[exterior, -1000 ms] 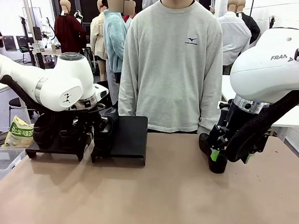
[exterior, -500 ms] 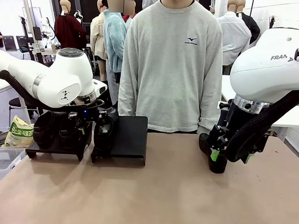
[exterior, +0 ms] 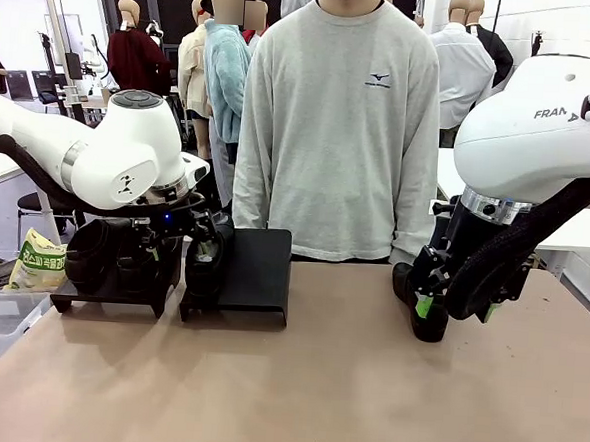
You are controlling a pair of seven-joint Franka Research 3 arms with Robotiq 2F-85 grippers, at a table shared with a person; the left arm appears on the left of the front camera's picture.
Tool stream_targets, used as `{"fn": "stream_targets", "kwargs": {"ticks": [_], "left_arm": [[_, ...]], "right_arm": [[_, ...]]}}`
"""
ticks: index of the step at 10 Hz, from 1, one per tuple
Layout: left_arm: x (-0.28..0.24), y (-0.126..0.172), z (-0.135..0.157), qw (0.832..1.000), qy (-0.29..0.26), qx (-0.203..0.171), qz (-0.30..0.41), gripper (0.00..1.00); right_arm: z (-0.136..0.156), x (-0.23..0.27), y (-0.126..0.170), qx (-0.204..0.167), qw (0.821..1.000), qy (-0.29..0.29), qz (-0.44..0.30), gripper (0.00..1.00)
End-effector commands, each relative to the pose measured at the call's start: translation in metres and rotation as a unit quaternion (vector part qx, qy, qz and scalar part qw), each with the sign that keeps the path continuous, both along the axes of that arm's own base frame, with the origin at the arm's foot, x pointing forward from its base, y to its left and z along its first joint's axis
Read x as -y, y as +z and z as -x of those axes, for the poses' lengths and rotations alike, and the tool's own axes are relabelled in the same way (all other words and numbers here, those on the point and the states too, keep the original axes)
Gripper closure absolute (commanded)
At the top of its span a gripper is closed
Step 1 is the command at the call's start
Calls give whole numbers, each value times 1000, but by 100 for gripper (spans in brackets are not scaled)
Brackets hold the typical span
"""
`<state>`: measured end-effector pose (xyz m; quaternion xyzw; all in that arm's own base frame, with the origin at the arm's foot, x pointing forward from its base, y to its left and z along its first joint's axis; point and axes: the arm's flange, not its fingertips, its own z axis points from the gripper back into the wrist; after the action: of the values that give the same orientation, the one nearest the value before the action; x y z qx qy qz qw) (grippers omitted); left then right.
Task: Organize the shoes by placing them on the stand.
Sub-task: Place the Shoe from the middle of the table onto the Shoes Stand, then pick up one Shoe and place it in the middle of the table.
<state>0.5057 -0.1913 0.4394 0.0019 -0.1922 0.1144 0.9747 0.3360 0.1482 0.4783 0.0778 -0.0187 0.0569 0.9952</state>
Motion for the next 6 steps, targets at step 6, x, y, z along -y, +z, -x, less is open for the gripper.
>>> {"fn": "stream_targets", "kwargs": {"ticks": [6], "left_arm": [[1, 0, 0, 1000, -5, 1, -1, 0]], "right_arm": [[-3, 0, 2, -4, 1000, 1, 8, 0]]}}
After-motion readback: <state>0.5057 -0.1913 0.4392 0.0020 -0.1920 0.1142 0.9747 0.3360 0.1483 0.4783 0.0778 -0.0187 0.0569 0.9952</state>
